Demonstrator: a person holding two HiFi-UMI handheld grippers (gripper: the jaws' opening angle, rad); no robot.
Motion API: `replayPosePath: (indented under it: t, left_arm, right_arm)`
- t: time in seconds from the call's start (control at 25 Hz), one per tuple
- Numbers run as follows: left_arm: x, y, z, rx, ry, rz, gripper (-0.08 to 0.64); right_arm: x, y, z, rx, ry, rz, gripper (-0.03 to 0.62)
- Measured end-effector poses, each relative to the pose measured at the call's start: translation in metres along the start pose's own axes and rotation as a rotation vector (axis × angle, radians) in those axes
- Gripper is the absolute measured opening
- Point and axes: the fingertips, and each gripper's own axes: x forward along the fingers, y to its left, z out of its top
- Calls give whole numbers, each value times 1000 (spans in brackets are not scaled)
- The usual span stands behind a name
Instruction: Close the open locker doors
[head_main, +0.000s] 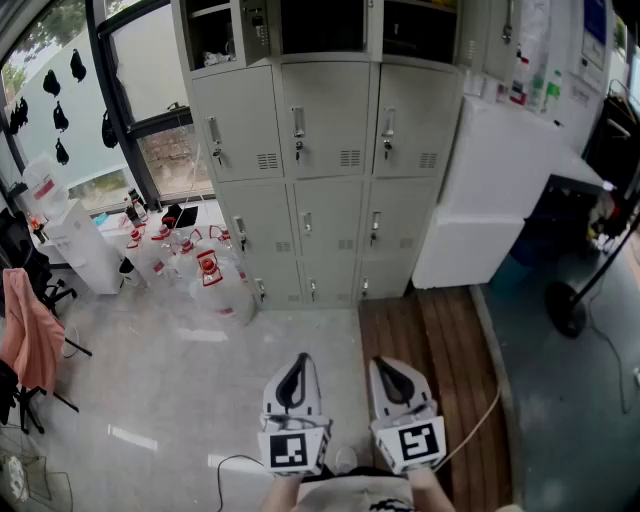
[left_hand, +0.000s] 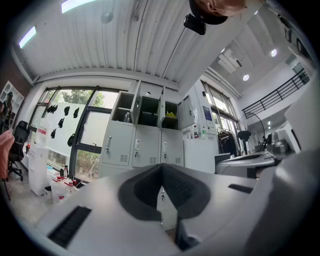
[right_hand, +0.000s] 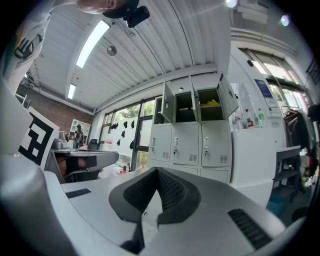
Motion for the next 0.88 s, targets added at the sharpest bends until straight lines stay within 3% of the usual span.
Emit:
replayPosePath:
  t: [0.6, 0.68, 0.72, 0.76, 0.8, 0.88]
  left_arm:
    - [-12, 7, 6, -24, -21, 39, 6]
    - [-12, 5, 1, -11, -10, 8, 8]
    - [-10, 1, -3, -4, 2, -42, 8]
    - [-7, -6, -6, -12, 17, -107, 69]
    - [-4, -13, -9, -35, 36, -163, 214]
    - [1, -19, -15, -81, 62, -202, 287]
  right_arm:
    - [-7, 14, 2, 9, -40, 62, 5]
    - [-7, 15, -2, 6, -29, 64, 5]
    - [-7, 15, -2, 8, -27, 62, 5]
    - [-7, 15, -2, 16, -27, 60, 5]
    - [-7, 15, -2, 26, -27, 59, 5]
    - [-6, 14, -2, 41, -29, 56, 5]
